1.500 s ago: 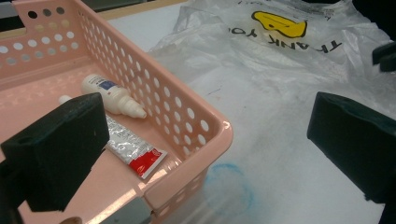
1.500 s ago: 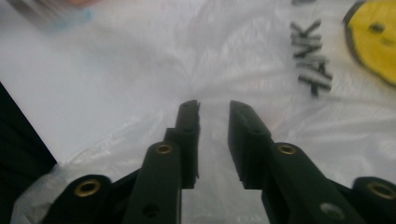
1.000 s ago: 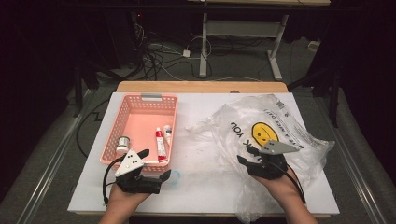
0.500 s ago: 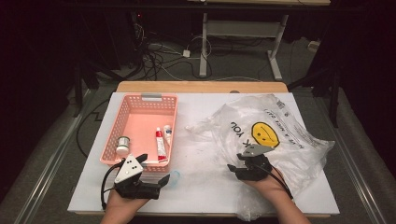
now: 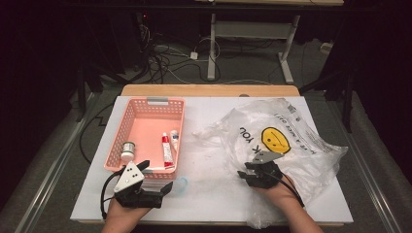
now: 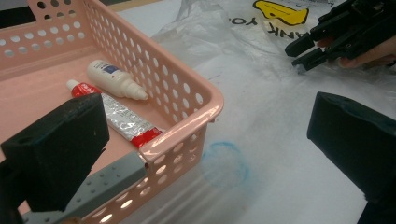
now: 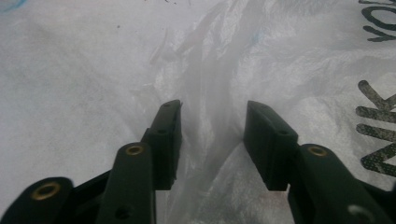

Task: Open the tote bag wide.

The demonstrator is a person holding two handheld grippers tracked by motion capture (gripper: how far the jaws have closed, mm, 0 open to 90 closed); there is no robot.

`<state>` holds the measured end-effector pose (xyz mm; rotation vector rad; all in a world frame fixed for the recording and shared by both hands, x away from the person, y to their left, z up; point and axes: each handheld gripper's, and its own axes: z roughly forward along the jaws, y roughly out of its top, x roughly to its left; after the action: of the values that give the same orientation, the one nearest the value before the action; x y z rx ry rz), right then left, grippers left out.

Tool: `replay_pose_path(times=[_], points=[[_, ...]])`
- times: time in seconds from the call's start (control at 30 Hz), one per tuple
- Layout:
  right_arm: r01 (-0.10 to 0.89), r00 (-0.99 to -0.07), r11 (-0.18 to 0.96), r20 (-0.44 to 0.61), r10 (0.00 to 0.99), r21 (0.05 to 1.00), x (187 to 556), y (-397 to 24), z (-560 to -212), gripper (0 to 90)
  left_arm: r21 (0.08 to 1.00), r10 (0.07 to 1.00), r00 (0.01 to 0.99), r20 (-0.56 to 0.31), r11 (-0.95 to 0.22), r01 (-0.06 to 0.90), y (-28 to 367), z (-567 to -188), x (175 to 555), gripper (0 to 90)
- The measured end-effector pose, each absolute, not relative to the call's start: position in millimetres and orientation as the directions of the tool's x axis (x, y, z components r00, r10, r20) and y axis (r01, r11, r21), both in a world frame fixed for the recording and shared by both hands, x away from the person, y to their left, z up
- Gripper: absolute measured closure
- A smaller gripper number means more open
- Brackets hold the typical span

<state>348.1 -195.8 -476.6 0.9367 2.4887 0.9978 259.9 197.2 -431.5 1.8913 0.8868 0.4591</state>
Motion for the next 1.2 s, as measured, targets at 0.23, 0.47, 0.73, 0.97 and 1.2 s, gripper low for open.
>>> replay_pose_path(times=[0.23,0.47,0.73,0.97,1.2], points=[[0.467,-0.734,0.532,-0.026,0.679,0.706,351.4,-200.4,-476.7,70.5,0.882,0.749,0.659,-0.064,-0.266,0.388,196.8,-431.3,258.1,0.0],[0.455,-0.734,0.547,-0.051,0.677,0.703,350.7,-198.9,-476.2,86.8,0.880,0.752,0.656,-0.058,-0.271,0.389,197.8,-431.5,256.3,0.0],[0.452,-0.729,0.515,-0.031,0.684,0.729,349.3,-203.8,-472.2,90.0,0.883,0.754,0.654,-0.061,-0.265,0.387,199.7,-430.5,255.8,0.0],[0.437,-0.722,0.446,0.009,0.692,0.781,347.6,-213.8,-461.7,90.0,0.883,0.754,0.655,-0.055,-0.269,0.383,199.3,-429.8,255.1,0.0],[0.417,-0.722,0.419,0.014,0.692,0.806,347.0,-220.2,-455.0,90.0,0.883,0.756,0.653,-0.054,-0.270,0.385,199.7,-430.1,255.3,0.0]])
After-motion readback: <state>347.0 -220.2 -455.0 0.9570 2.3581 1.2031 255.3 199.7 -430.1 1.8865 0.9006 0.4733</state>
